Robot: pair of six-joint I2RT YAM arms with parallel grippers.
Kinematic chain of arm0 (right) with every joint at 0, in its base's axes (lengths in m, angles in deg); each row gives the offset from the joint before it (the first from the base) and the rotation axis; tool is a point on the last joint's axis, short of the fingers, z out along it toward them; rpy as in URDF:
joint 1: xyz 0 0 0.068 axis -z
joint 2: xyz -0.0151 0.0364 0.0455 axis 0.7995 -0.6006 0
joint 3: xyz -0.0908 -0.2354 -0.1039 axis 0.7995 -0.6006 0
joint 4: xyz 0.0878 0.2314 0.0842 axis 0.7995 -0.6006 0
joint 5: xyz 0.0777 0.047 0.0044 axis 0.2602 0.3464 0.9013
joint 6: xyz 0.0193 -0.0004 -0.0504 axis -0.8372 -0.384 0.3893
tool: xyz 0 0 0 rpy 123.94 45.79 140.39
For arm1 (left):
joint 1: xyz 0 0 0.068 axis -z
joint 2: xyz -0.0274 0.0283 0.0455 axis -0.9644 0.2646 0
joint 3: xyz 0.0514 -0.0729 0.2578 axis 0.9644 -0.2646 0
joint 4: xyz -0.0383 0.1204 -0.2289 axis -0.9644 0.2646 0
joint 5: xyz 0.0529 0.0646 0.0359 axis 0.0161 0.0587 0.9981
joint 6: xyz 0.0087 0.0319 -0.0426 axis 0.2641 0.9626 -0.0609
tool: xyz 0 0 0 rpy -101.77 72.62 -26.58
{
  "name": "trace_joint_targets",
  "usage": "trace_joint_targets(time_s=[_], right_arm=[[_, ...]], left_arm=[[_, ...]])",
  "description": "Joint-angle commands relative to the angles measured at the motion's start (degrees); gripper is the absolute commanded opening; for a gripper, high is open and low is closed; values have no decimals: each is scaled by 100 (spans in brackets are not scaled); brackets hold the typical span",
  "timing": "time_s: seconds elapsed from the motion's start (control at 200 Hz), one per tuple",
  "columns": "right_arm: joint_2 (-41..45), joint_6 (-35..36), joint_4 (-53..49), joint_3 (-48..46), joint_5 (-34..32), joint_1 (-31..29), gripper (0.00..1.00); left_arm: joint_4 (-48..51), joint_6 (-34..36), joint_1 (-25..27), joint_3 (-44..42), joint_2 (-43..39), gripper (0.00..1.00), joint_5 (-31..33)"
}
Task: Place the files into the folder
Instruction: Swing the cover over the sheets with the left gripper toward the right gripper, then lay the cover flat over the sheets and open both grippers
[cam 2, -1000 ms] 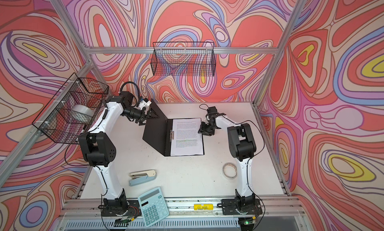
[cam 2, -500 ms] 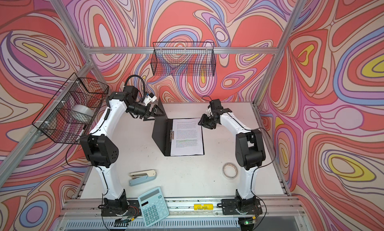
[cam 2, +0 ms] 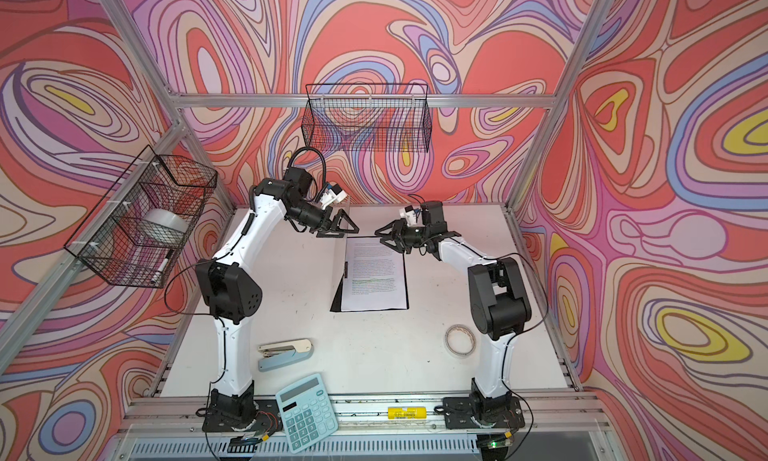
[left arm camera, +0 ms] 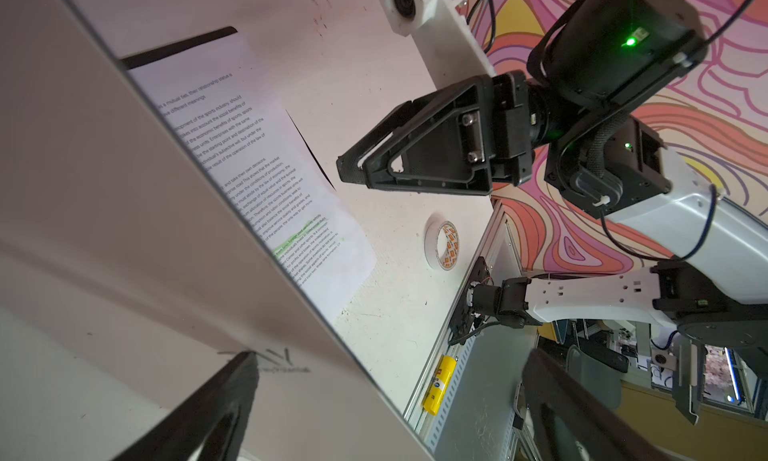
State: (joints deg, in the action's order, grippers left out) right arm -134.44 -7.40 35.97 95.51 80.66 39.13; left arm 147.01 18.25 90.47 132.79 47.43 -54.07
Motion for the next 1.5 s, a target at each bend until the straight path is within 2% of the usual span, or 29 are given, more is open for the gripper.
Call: trace_joint_targets(time_s=[0.0,0.22,0.316,0.426,0.661,0.741,0.831,0.912,1.022,1.202,1.412,1.498], right_arm=[[28,-1040,1527,-193,482,-19,46],[-168,-2145,3084,-479,614,-19,46],[-286,-2365,3344,-482,669,-19,46],[-292,-2301,3205,-414,689,-19,46],[-121,-1357,1765,-59,678,-20,46],[-36,-613,712,166,523,-19,46],[55,494,-864,558,93,-19,45],[117,1182,-1898,807,-394,-19,46],[155,2063,-3205,1073,-1379,-19,46],[-21,2561,-3829,1062,-2058,-19,46],[-208,2890,-4206,900,-3357,-19,47],[-310,2930,-4200,783,-3475,-19,48]], left_arm=[[78,-15,69,230,23,100,-100],[181,99,59,166,-146,100,32],[140,108,29,15,-321,100,71],[94,63,-122,-82,-508,100,72],[162,120,-573,-168,-807,100,61],[212,180,-697,-239,-886,100,77],[261,288,-794,-367,-990,100,187],[164,327,-830,-628,-1134,100,436],[-152,276,-858,-1239,-1390,100,671],[-468,270,-860,-1964,-1591,100,670],[-521,330,-878,-2319,-1622,100,712],[-547,383,-878,-2441,-1670,100,783]])
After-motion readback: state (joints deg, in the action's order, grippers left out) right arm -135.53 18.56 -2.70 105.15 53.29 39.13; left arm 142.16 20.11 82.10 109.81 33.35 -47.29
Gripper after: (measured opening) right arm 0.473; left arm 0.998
